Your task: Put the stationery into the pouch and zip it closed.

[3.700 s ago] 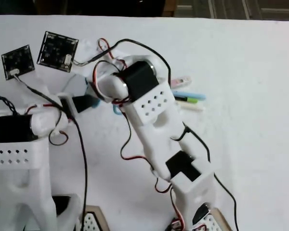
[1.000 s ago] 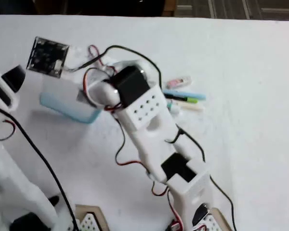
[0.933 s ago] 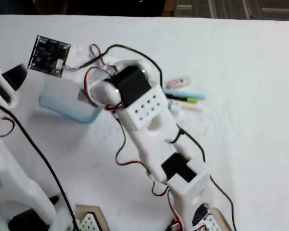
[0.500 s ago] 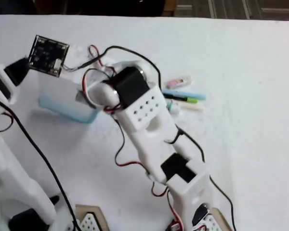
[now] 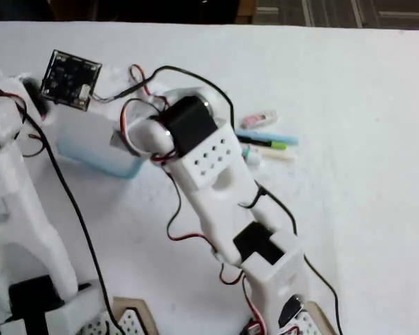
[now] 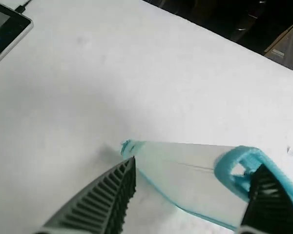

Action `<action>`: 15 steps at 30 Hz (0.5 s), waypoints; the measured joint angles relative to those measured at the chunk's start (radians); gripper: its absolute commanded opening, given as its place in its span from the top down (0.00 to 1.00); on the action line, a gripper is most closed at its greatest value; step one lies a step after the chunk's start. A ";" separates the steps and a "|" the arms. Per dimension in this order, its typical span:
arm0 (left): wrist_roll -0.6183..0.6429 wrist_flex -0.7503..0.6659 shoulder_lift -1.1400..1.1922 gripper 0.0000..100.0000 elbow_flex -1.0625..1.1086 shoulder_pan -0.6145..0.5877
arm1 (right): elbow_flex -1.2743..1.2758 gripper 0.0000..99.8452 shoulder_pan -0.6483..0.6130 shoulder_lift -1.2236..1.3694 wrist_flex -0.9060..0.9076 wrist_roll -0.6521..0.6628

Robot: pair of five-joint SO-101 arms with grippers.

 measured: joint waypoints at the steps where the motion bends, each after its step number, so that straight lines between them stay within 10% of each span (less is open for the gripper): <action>1: 0.002 0.000 0.012 0.68 -0.002 0.000 | 0.000 0.98 0.000 0.000 0.000 0.000; 15: -0.044 -0.018 0.129 0.80 -0.026 -0.008 | 0.000 0.98 0.017 0.000 -0.012 0.000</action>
